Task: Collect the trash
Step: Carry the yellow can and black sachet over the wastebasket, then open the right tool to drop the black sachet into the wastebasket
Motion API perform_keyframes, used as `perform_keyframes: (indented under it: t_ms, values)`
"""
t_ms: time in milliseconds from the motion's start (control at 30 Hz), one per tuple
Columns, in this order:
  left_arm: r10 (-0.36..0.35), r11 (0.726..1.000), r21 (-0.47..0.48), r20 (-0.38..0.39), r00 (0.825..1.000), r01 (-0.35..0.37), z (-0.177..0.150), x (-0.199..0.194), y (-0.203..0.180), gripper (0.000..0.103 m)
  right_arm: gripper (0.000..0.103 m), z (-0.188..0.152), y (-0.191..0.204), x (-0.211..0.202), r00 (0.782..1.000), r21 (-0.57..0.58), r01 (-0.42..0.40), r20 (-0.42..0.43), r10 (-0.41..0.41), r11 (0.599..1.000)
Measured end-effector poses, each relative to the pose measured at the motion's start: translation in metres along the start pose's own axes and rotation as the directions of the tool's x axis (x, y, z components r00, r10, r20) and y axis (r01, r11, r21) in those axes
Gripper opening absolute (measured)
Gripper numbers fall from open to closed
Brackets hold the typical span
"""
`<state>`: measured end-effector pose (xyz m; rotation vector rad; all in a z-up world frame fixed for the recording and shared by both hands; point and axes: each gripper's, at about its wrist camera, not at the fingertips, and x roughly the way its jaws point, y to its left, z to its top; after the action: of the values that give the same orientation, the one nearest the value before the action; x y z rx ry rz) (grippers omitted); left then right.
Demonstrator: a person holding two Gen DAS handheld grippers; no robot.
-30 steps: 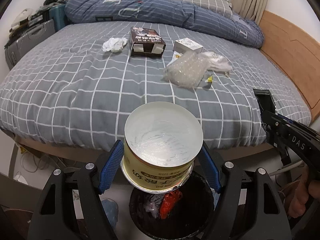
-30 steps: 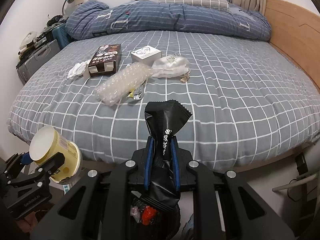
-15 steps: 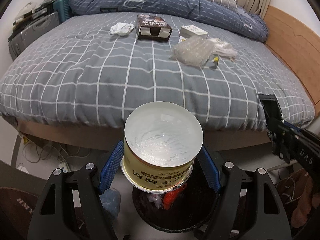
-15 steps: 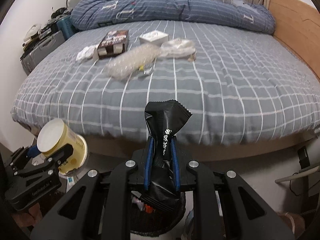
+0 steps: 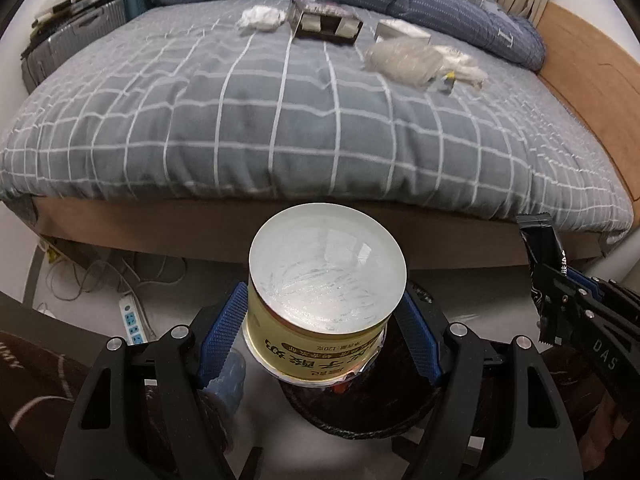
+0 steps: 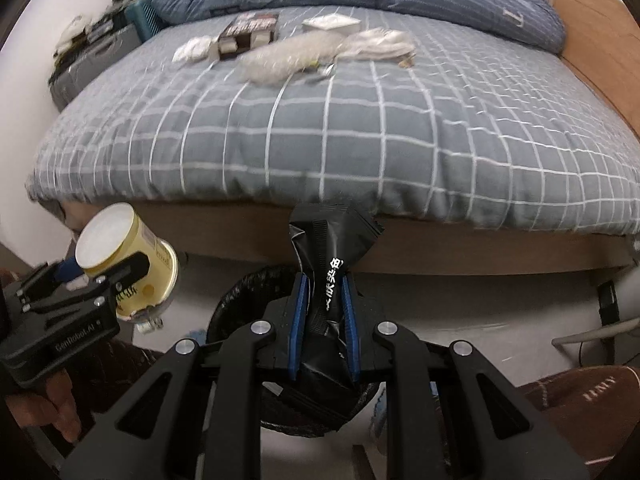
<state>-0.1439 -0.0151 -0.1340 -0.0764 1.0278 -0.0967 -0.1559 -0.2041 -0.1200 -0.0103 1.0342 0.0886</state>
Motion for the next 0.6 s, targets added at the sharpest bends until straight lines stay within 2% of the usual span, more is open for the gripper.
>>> perform_keyframes:
  t_ms: [300, 600]
  values:
    - [-0.003, 1.000, 0.022, -0.075, 0.997, 0.005, -0.003, 0.041, -0.002, 0.072, 0.017, -0.004, 0.008, 0.041, 0.996, -0.008, -0.034, -0.083, 0.034, 0.999]
    - [0.007, 1.000, 0.007, -0.096, 0.995, -0.007, -0.001, 0.067, 0.010, 0.072, 0.018, -0.008, 0.010, 0.076, 0.989, -0.015, -0.043, -0.145, 0.040, 0.999]
